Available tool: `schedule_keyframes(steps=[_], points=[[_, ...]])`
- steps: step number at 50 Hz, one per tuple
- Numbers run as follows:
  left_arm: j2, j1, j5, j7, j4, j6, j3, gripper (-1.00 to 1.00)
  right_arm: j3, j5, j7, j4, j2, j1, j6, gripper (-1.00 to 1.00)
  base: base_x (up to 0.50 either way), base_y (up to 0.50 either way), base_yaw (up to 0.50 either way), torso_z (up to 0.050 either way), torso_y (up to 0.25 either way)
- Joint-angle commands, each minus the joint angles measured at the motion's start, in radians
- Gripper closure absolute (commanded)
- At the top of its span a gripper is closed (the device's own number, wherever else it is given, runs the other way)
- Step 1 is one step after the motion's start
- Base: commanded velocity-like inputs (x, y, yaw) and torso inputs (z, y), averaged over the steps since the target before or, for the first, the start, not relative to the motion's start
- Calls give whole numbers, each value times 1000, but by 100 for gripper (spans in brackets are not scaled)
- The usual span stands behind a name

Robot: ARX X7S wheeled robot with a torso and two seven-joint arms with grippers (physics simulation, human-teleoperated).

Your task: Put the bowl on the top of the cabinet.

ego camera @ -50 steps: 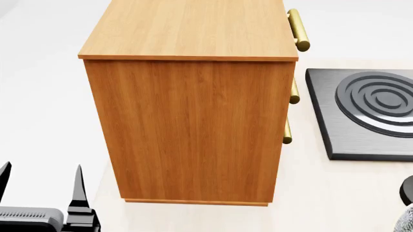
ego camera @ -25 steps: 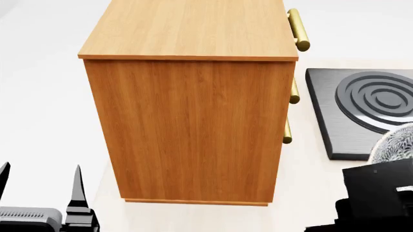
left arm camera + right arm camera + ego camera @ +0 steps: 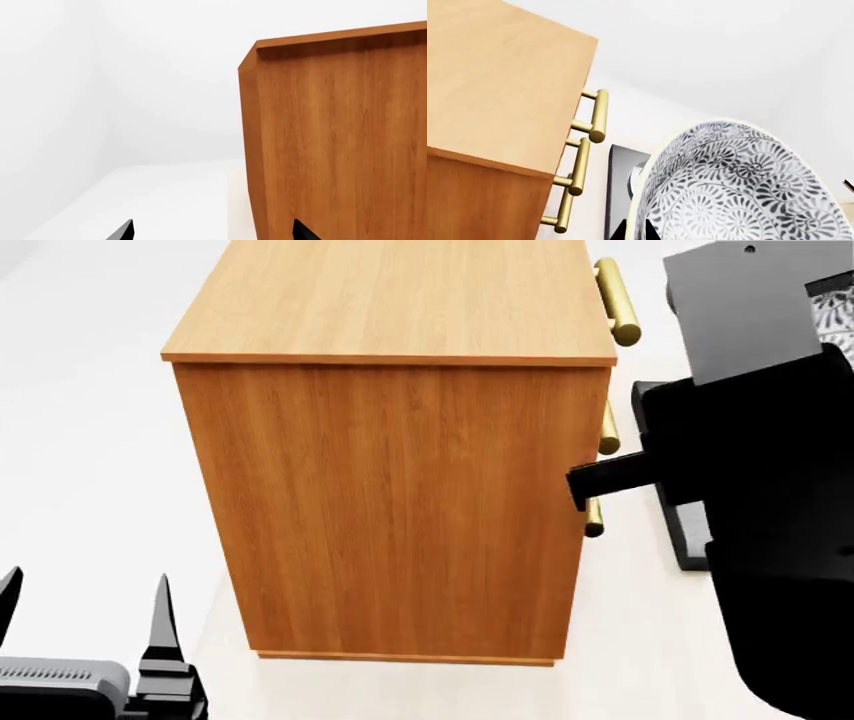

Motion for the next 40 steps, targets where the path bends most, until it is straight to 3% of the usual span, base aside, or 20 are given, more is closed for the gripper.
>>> schedule_keyframes(steps=[1, 24, 40], points=[[-1, -3, -3, -1, 1, -2, 2, -100, -156, 120, 121, 187, -43, 309, 18, 100, 0, 0, 0, 0, 0], [-5, -8, 0, -10, 11, -17, 12, -100, -314, 82, 64, 425, -182, 621, -20, 100, 0, 0, 0, 0, 0], [-8, -15, -2, -9, 0, -18, 15, -100, -379, -2, -110, 639, -275, 763, -92, 100, 0, 0, 0, 0, 1]])
